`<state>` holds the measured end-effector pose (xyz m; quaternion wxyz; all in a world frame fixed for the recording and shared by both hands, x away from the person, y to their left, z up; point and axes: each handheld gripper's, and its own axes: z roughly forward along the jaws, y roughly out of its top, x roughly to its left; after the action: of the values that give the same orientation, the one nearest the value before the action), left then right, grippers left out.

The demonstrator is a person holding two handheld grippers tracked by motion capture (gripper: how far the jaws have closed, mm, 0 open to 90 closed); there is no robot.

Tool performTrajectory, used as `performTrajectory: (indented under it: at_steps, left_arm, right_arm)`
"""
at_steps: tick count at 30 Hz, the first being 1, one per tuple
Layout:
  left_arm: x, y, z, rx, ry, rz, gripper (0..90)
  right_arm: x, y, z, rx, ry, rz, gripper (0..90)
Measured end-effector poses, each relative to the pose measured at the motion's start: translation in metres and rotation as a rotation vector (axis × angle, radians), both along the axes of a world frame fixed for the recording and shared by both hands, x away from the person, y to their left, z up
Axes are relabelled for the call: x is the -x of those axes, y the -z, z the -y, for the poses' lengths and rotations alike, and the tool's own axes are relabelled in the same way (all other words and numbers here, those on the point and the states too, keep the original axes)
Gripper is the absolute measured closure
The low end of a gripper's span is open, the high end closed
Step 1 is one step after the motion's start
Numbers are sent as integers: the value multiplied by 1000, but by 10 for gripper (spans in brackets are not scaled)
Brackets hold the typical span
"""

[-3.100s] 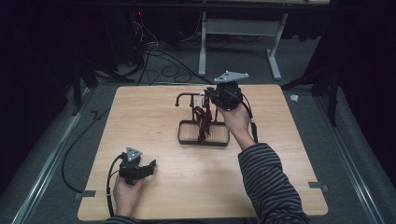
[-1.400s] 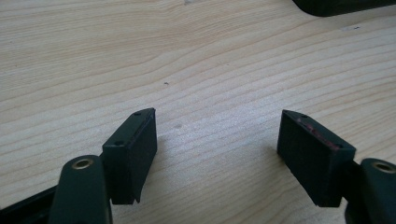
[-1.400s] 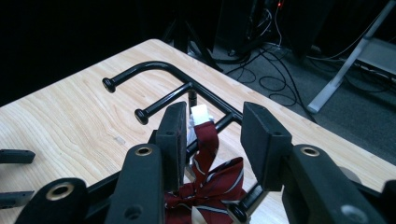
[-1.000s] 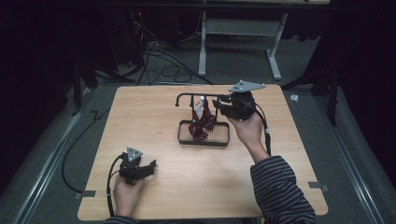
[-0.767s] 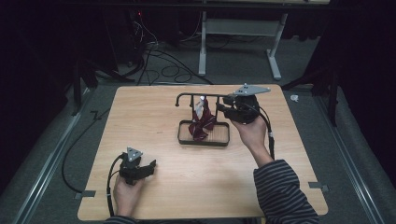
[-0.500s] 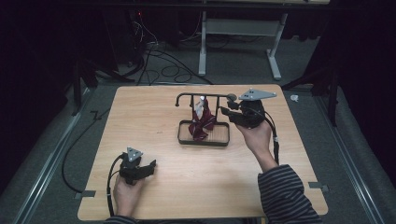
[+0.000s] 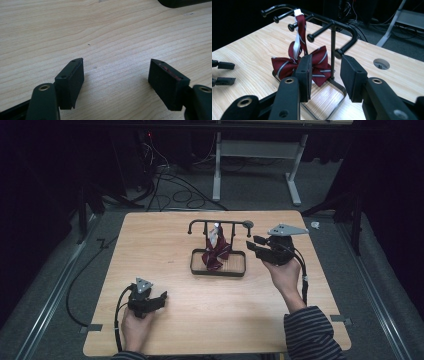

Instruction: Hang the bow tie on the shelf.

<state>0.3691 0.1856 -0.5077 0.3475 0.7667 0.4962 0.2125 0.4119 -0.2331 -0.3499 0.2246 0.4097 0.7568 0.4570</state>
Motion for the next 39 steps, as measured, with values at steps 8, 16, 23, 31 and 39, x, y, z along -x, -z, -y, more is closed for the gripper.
performTrajectory:
  at_steps: [8, 16, 23, 31, 39]
  left_arm:
    - [0, 0, 0, 0, 0, 0, 293]
    - [0, 0, 0, 0, 0, 0, 293]
    - [0, 0, 0, 0, 0, 0, 293]
    - [0, 0, 0, 1, 0, 0, 295]
    - [0, 0, 0, 1, 1, -2, 295]
  right_arm:
    - [8, 11, 12, -17, 19, -18, 632]
    - [13, 19, 20, -22, 32, -26, 632]
    - [20, 27, 29, -33, 45, -36, 632]
    - [22, 29, 37, -45, 62, -45, 632]
    - [27, 33, 44, -55, 76, -48, 631]
